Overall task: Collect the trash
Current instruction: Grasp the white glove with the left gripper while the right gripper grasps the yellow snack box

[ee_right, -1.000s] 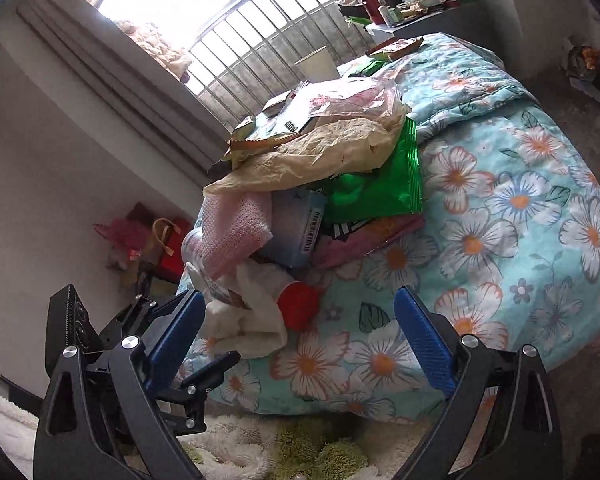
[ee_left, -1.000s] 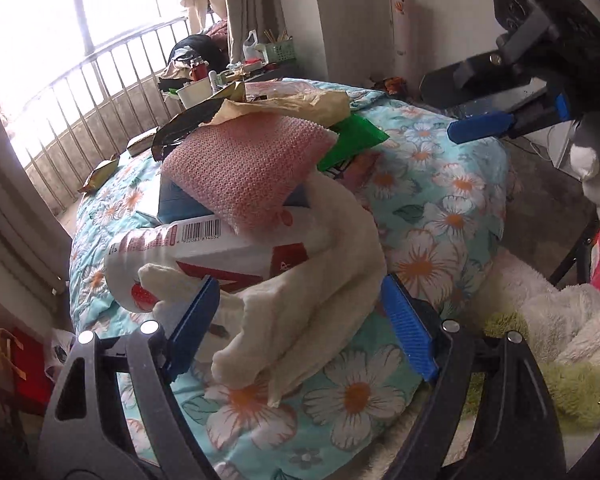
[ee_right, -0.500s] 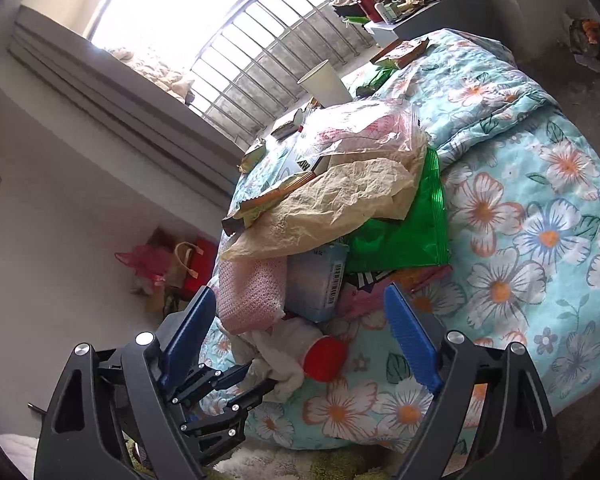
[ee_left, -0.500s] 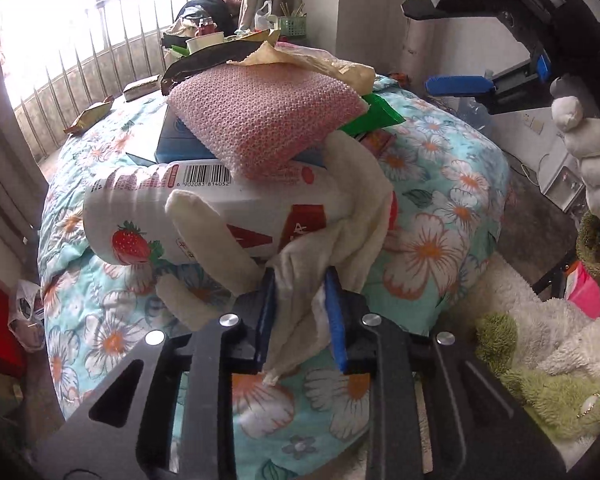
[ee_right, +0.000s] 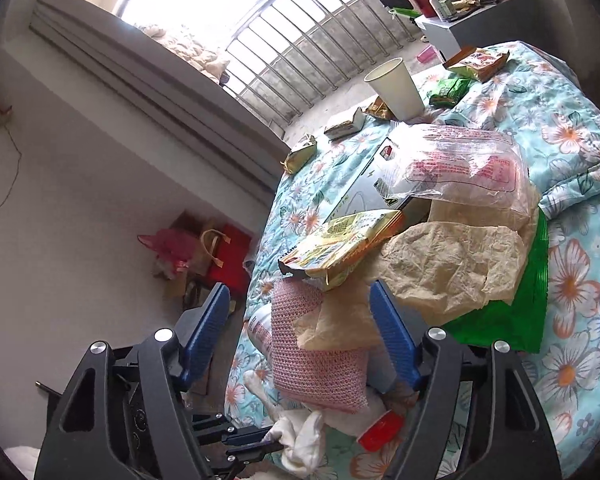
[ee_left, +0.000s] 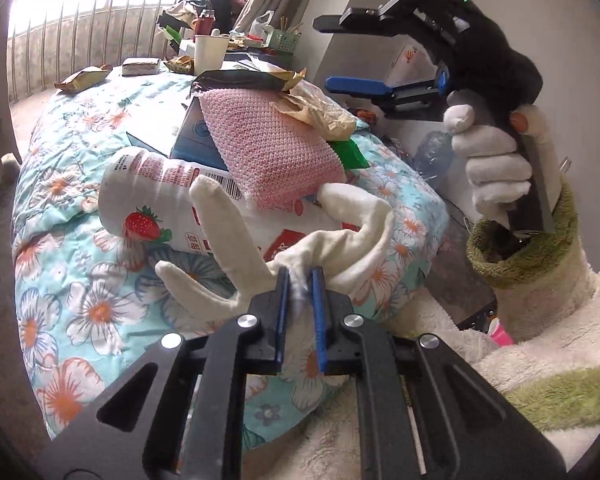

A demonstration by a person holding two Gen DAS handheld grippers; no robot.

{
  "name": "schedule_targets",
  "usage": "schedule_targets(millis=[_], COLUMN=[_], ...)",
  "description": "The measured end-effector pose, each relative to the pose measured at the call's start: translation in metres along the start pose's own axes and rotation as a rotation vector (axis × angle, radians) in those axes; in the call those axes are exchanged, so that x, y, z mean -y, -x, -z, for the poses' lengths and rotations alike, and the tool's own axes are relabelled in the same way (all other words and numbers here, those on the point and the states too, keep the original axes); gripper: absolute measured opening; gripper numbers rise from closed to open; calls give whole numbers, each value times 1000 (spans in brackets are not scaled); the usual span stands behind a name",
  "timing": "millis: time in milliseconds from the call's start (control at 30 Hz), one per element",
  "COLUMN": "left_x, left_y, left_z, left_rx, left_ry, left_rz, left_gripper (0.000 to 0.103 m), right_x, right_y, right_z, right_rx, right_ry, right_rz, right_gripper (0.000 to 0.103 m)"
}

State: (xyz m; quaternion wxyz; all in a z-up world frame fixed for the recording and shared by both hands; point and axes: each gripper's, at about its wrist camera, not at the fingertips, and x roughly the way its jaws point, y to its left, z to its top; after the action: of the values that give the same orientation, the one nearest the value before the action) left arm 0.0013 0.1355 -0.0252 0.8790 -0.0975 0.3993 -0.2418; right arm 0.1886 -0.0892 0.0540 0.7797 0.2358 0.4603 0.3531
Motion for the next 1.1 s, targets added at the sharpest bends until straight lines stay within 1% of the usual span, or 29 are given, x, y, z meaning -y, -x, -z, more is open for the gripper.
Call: schedule_targets(millis=[67,100,167,233,367,433,467,500,533,567,633,800,900,1100], left_x=[-4,-6,-8,-11,-13,-13,-14,-14,-13,-12,-12,-8,-6,4], left_y=[9,12,15,16,10,6,5,4,4,4,3,5,9,29], left_z=[0,0,1,1,2,3,2,1,0,0,-2,-4,-5,-6], left_rx=[27,37,49,51,31,17,14,13,12,14,16,15,25,66], left_ry=[27,33,35,29,18,12,11,10,6,1,-10,-21,-21,-36], left_rz=[30,29,11,-15,-68,-87,-91,-94,-99,-105,-116,-118,-101,-97], left_gripper=[9,9,9,9,9,9,9,9,9,9,9,9,9,9], right_x=[9,13,24,31,38,40,41,41,42,43,43,41,36,36], right_y=[-11,-17,-28,-37,-49,-53,-53,-54,-54,-52,-49,-34,-22,6], right_z=[-7,-10,-14,-16,-16,-16,-16,-16,-16,-17,-18,-19,-19,-15], right_rx=[-20,-34,-58,-76,-108,-110,-110,-108,-105,-100,-90,-58,-31,22], right_ry=[-43,-68,-118,-148,-184,-189,-193,-199,-202,-203,-207,-227,-220,-221], right_rz=[0,4,20,20,12,14,12,7,1,-5,-28,-143,-192,-284], right_gripper=[66,65,61,60,57,50,44,41,36,33,24,14,13,13])
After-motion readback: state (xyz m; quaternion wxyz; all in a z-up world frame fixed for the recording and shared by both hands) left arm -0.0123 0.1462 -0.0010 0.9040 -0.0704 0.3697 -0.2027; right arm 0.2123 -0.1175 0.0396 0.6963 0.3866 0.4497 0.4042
